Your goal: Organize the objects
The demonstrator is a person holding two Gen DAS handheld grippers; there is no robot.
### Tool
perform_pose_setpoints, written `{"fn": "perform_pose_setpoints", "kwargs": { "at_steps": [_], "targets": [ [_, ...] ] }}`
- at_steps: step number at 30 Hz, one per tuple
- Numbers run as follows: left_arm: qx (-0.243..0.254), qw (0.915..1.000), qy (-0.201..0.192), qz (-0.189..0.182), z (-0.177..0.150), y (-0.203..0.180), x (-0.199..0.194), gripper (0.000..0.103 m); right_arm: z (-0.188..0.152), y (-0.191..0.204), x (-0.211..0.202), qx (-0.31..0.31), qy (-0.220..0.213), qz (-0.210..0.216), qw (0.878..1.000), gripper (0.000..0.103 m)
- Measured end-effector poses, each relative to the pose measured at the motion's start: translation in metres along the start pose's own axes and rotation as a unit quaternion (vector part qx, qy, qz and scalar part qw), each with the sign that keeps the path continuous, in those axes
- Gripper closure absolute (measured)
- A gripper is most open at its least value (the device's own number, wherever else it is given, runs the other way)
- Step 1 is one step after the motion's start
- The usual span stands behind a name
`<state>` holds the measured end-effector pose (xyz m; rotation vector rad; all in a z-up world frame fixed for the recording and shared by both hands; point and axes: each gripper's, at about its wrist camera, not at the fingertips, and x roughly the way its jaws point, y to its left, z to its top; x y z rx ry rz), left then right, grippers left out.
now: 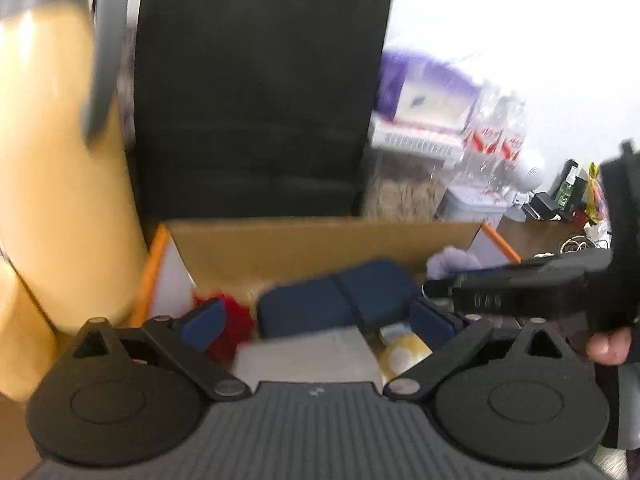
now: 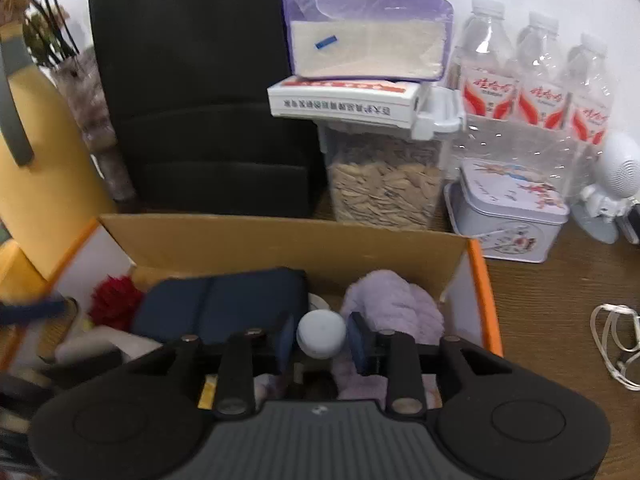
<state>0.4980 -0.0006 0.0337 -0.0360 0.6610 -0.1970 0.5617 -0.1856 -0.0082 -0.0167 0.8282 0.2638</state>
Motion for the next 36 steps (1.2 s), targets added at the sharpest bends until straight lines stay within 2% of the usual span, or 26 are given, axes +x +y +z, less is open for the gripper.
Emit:
{"fn": "perform_pose_setpoints", "kwargs": {
  "at_steps": [3, 6, 11, 16, 22, 25, 27, 31, 33, 36],
  "targets": [
    [-0.009, 0.9996, -0.021, 0.017, 0.009, 0.002, -0.027, 0.002, -0.003, -0.003, -0.02, 0.013, -0.022, 0.005, 1.0, 0.068],
    [-0.014, 0.9989, -0.042, 0.014, 0.009, -0.001, -0.066, 0.002, 0.0, -0.011, -0.061, 0.029, -0.063, 0.015, 0.997, 0.063],
    [0.009, 0.9959, -0.088, 0.016, -0.015, -0.023, -0.14, 0.0, -0.024, -0.008, -0.145, 0.007, -0.113, 0.018, 0.993, 0.055],
    [0.008, 0.9932, -0.113, -0.025, -0.077, -0.049, -0.214, 0.0, -0.103, -0.007, -0.222, 0.026, -0.148, 0.061, 0.987, 0.044],
    [0.023, 0.9911, -0.131, -0.014, -0.182, -0.078, -0.294, 0.0, -0.237, 0.015, -0.287, 0.018, -0.154, 0.037, 0.987, 0.036],
    [0.022, 0.9943, -0.103, -0.018, -0.225, -0.082, -0.325, 0.0, -0.298, 0.026, -0.31, 0.01, -0.137, 0.028, 0.99, 0.033],
    [0.014, 0.9962, -0.085, -0.01, -0.242, -0.082, -0.337, 0.0, -0.332, 0.033, -0.322, 0.001, -0.113, 0.032, 0.993, 0.033],
    [0.024, 0.9963, -0.082, 0.007, -0.259, -0.081, -0.356, 0.0, -0.376, 0.043, -0.353, 0.003, -0.105, 0.024, 0.994, 0.031],
    [0.03, 0.9954, -0.09, 0.011, -0.26, -0.083, -0.361, 0.0, -0.383, 0.044, -0.364, 0.005, -0.107, 0.026, 0.994, 0.03],
    [0.034, 0.9947, -0.097, 0.004, -0.26, -0.086, -0.362, 0.0, -0.384, 0.047, -0.375, -0.011, -0.117, 0.006, 0.993, 0.029]
  ]
}}
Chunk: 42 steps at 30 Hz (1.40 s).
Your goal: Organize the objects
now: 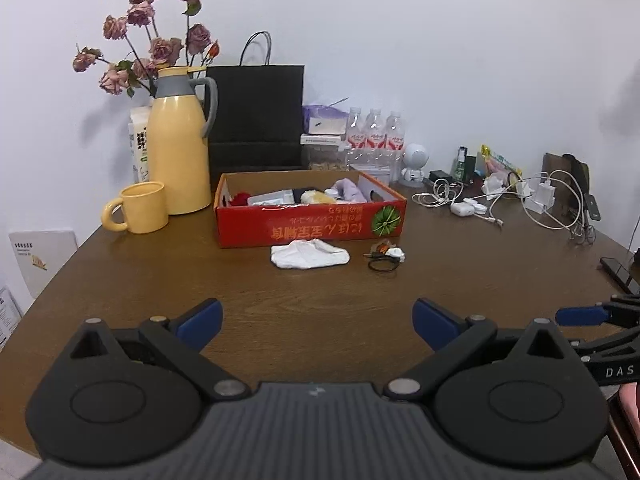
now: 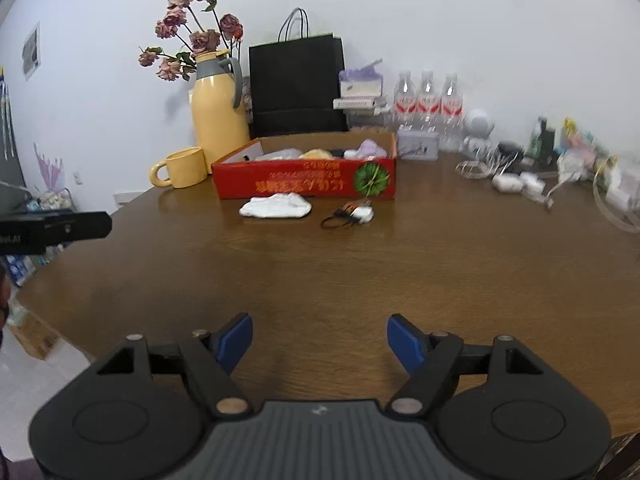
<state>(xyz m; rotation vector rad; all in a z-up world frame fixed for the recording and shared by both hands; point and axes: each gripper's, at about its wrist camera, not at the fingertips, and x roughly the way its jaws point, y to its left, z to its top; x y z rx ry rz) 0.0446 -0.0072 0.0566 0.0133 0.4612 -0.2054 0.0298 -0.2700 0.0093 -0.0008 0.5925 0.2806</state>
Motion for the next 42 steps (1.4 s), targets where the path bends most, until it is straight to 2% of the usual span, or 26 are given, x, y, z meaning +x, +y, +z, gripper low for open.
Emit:
{"fn": "perform_pose_setpoints", "kwargs": {
  "at_steps": [3, 9, 14, 16, 17, 18, 20, 23, 24, 25, 26, 27, 28, 29, 30, 31, 33, 34, 36, 37, 38, 42],
  "targets": [
    [0.0, 1.0, 0.002, -0.007, -0.002, -0.001, 0.006, 0.0, 0.004, -0.002, -0.001, -0.003, -0.01, -0.01, 1.0, 0.029],
    [-0.018, 0.9988, 0.046, -0.004, -0.003, 0.004, 0.054, 0.0, 0.015, -0.019, 0.027, -0.004, -0.016, -0.036, 0.999, 0.032],
    [0.025, 0.9977, 0.043, -0.045, 0.014, -0.011, 0.108, 0.0, 0.04, -0.043, 0.06, 0.001, -0.021, -0.032, 0.999, 0.035],
    [0.059, 0.994, 0.048, -0.079, 0.021, -0.025, 0.139, 0.009, 0.054, -0.053, 0.083, 0.002, -0.016, -0.029, 0.999, 0.037],
    [0.075, 0.9918, 0.048, -0.092, 0.023, -0.032, 0.153, 0.018, 0.062, -0.057, 0.097, -0.002, -0.014, -0.029, 0.999, 0.038],
    [0.09, 0.9898, 0.051, -0.098, 0.025, -0.038, 0.169, 0.028, 0.069, -0.059, 0.11, -0.006, -0.013, -0.03, 0.999, 0.04],
    [0.113, 0.9863, 0.056, -0.106, 0.031, -0.051, 0.198, 0.036, 0.083, -0.064, 0.137, -0.011, -0.009, -0.025, 1.0, 0.042],
    [0.126, 0.974, 0.07, -0.174, 0.038, -0.061, 0.234, 0.036, 0.103, -0.073, 0.176, -0.005, 0.005, 0.002, 1.0, 0.045],
    [0.122, 0.9716, 0.084, -0.184, 0.039, -0.063, 0.246, 0.036, 0.109, -0.076, 0.187, -0.003, 0.009, 0.011, 1.0, 0.046],
    [0.117, 0.9703, 0.1, -0.186, 0.039, -0.067, 0.258, 0.037, 0.115, -0.078, 0.201, 0.002, 0.014, 0.018, 1.0, 0.047],
    [0.119, 0.9688, 0.113, -0.185, 0.037, -0.07, 0.269, 0.044, 0.12, -0.08, 0.212, 0.005, 0.018, 0.019, 1.0, 0.048],
    [0.127, 0.968, 0.121, -0.179, 0.035, -0.072, 0.277, 0.056, 0.124, -0.081, 0.223, 0.008, 0.022, 0.023, 0.999, 0.052],
    [0.137, 0.9683, 0.124, -0.168, 0.033, -0.075, 0.283, 0.063, 0.128, -0.083, 0.235, 0.013, 0.028, 0.029, 0.999, 0.053],
    [0.146, 0.9696, 0.128, -0.15, 0.031, -0.075, 0.289, 0.076, 0.13, -0.084, 0.246, 0.019, 0.037, 0.037, 0.998, 0.058],
    [0.144, 0.9715, 0.121, -0.145, 0.031, -0.073, 0.291, 0.084, 0.131, -0.086, 0.256, 0.025, 0.046, 0.044, 0.998, 0.061],
    [0.136, 0.9712, 0.125, -0.15, 0.031, -0.069, 0.293, 0.089, 0.131, -0.085, 0.266, 0.028, 0.052, 0.052, 0.997, 0.064],
    [0.132, 0.969, 0.129, -0.165, 0.032, -0.066, 0.291, 0.098, 0.127, -0.084, 0.281, 0.036, 0.062, 0.067, 0.995, 0.076],
    [0.135, 0.9698, 0.124, -0.161, 0.032, -0.066, 0.289, 0.098, 0.124, -0.084, 0.287, 0.041, 0.067, 0.07, 0.994, 0.08],
    [0.144, 0.9732, 0.113, -0.139, 0.032, -0.067, 0.285, 0.099, 0.121, -0.08, 0.288, 0.035, 0.056, 0.075, 0.995, 0.095],
    [0.144, 0.9744, 0.111, -0.132, 0.033, -0.068, 0.283, 0.099, 0.121, -0.078, 0.285, 0.03, 0.053, 0.071, 0.996, 0.099],
    [0.14, 0.9761, 0.108, -0.126, 0.034, -0.067, 0.278, 0.099, 0.122, -0.077, 0.28, 0.024, 0.045, 0.066, 0.997, 0.102],
    [0.115, 0.9846, 0.077, -0.107, 0.042, -0.055, 0.241, 0.1, 0.125, -0.08, 0.249, 0.027, 0.005, 0.048, 0.998, 0.102]
  ]
}}
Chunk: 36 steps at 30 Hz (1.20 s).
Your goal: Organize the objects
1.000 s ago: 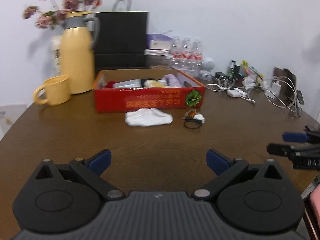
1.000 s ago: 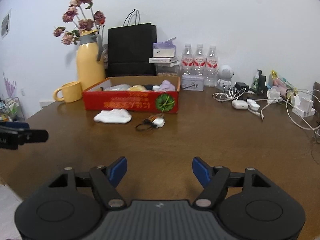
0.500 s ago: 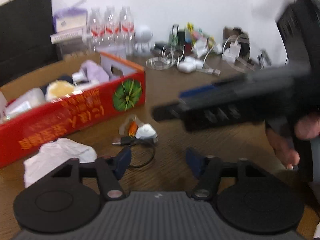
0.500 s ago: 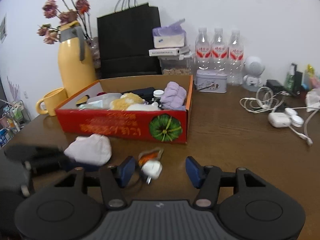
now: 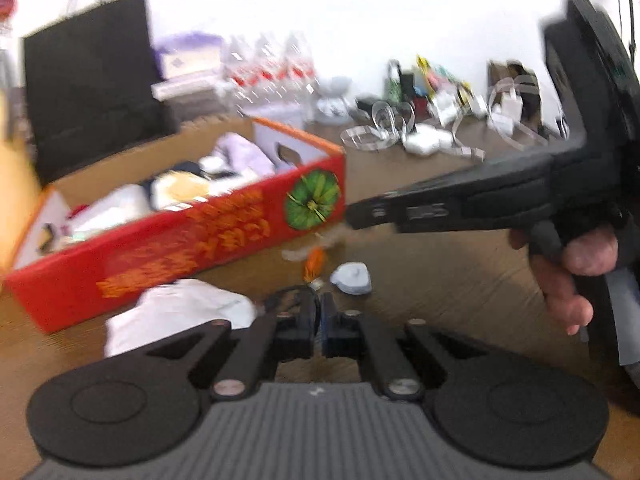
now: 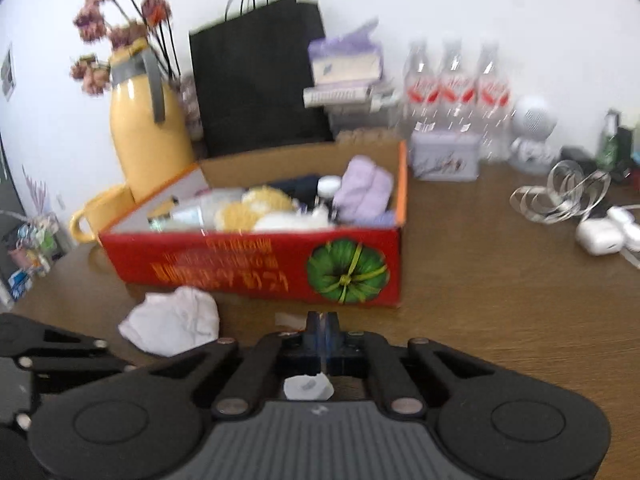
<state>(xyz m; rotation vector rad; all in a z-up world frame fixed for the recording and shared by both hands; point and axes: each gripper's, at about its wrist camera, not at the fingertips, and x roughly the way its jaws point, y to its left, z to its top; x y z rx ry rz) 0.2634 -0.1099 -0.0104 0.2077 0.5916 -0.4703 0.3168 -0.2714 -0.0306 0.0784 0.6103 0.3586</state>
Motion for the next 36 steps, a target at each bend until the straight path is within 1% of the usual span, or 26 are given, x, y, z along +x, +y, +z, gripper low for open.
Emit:
{"fn": "perform_pose_setpoints", "kwargs": {
  "at_steps": [4, 7, 9, 11, 17, 22, 25, 29, 33, 34, 36],
  "targets": [
    [-0.057, 0.9979, -0.032, 0.003, -0.005, 0.009, -0.053, 0.1, -0.004, 0.008, -0.04, -0.008, -0.029, -0.009, 1.0, 0.102],
    [-0.102, 0.9932, -0.056, 0.006, -0.009, 0.015, -0.091, 0.1, -0.012, 0.018, -0.067, -0.02, -0.041, -0.017, 0.999, 0.102],
    [-0.119, 0.9908, -0.064, 0.012, -0.012, 0.016, -0.108, 0.1, -0.017, 0.027, -0.088, -0.028, -0.053, -0.023, 0.998, 0.102],
    [-0.133, 0.9888, -0.066, 0.014, -0.016, 0.015, -0.124, 0.1, -0.022, 0.034, -0.109, -0.027, -0.062, -0.019, 0.998, 0.102],
    [-0.139, 0.9869, -0.081, 0.011, -0.028, 0.003, -0.166, 0.1, -0.043, 0.062, -0.165, -0.044, -0.078, -0.015, 0.996, 0.102],
    [-0.134, 0.9861, -0.097, 0.011, -0.033, -0.001, -0.189, 0.1, -0.059, 0.074, -0.199, -0.039, -0.089, -0.018, 0.995, 0.102],
    [-0.136, 0.9856, -0.1, 0.008, -0.03, 0.004, -0.191, 0.1, -0.062, 0.076, -0.21, -0.035, -0.095, -0.018, 0.995, 0.102],
    [-0.141, 0.985, -0.099, 0.004, -0.015, 0.025, -0.172, 0.1, -0.052, 0.073, -0.205, -0.041, -0.097, -0.023, 0.994, 0.102],
    [-0.145, 0.985, -0.093, 0.002, 0.02, 0.061, -0.139, 0.1, -0.025, 0.063, -0.184, -0.056, -0.101, -0.025, 0.993, 0.102],
    [-0.147, 0.9846, -0.095, 0.003, 0.031, 0.072, -0.129, 0.1, -0.015, 0.059, -0.177, -0.06, -0.103, -0.026, 0.993, 0.102],
    [-0.151, 0.9849, -0.085, 0.001, 0.055, 0.092, -0.102, 0.1, 0.011, 0.053, -0.157, -0.07, -0.107, -0.029, 0.991, 0.102]
  ]
}}
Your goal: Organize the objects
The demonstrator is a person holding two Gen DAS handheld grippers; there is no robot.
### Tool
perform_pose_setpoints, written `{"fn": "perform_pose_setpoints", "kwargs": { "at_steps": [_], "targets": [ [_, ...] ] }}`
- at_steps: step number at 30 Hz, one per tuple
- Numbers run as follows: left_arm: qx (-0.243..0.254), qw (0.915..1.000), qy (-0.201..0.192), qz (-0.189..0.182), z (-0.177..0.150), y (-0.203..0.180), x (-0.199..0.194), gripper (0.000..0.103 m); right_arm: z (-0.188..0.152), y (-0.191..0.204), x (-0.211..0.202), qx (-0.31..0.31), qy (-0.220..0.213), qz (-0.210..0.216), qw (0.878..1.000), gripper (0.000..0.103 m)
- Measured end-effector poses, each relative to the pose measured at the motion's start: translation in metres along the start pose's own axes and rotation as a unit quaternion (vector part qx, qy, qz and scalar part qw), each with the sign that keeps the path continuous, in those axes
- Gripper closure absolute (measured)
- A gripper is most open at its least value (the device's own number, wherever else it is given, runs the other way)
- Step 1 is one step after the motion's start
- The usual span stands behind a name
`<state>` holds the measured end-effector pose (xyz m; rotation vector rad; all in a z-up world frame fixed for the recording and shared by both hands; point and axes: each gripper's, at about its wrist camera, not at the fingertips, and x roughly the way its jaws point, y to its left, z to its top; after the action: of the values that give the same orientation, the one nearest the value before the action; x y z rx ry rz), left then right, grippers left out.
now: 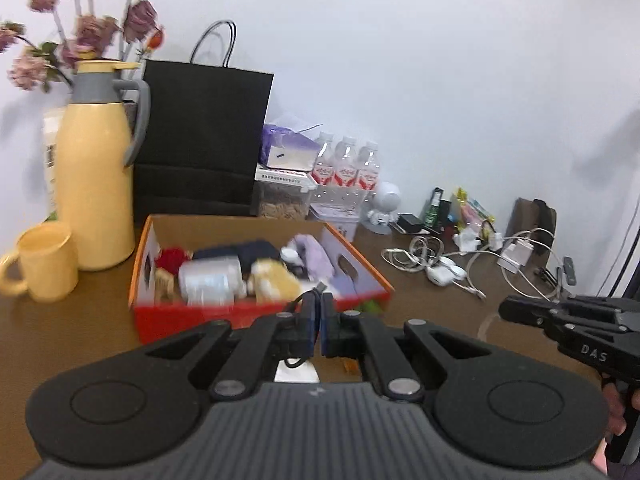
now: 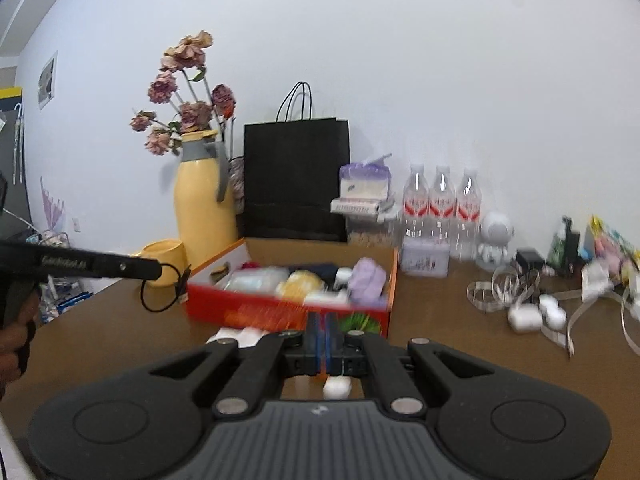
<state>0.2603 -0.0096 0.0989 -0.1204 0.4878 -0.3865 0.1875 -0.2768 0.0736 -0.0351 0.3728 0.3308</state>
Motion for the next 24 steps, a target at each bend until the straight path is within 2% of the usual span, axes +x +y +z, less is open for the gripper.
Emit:
{"fn": "perform_pose_setpoints", "kwargs": {
  "at_steps": [5, 8, 10, 11, 13, 15, 17, 19, 22, 24],
  "targets": [
    [-0.041, 0.9982, 0.042, 0.009, 0.047, 0.037, 0.09, 0.1, 0.051, -0.016, 0.085, -0.025, 0.008, -0.007, 1.0, 0.102],
    [-0.055, 0.9956, 0.067, 0.036, 0.055, 0.054, 0.139, 0.1, 0.067, -0.025, 0.145, -0.029, 0.034, -0.022, 0.999, 0.102],
    [-0.067, 0.9938, 0.084, 0.028, 0.052, 0.064, 0.167, 0.099, 0.068, -0.03, 0.18, -0.032, 0.057, -0.031, 0.997, 0.101],
    [-0.073, 0.9934, 0.086, 0.024, 0.05, 0.067, 0.176, 0.094, 0.065, -0.034, 0.199, -0.028, 0.079, -0.03, 0.996, 0.1],
    [-0.06, 0.9926, 0.1, 0.033, 0.044, 0.067, 0.19, 0.084, 0.058, -0.04, 0.227, -0.011, 0.117, -0.028, 0.993, 0.087],
    [-0.049, 0.9935, 0.095, 0.038, 0.041, 0.066, 0.188, 0.069, 0.052, -0.045, 0.237, 0.003, 0.136, -0.027, 0.99, 0.084],
    [-0.036, 0.9956, 0.08, 0.032, 0.042, 0.063, 0.176, 0.063, 0.052, -0.052, 0.232, 0.022, 0.123, -0.021, 0.992, 0.077],
    [-0.034, 0.9965, 0.065, 0.039, 0.049, 0.06, 0.158, 0.061, 0.057, -0.056, 0.223, 0.032, 0.115, -0.02, 0.993, 0.073],
    [-0.032, 0.9973, 0.033, 0.057, 0.057, 0.052, 0.123, 0.051, 0.068, -0.057, 0.201, 0.04, 0.097, -0.023, 0.994, 0.073],
    [-0.031, 0.9976, 0.007, 0.062, 0.055, 0.042, 0.089, 0.04, 0.072, -0.054, 0.175, 0.046, 0.078, -0.023, 0.996, 0.066]
  ]
}}
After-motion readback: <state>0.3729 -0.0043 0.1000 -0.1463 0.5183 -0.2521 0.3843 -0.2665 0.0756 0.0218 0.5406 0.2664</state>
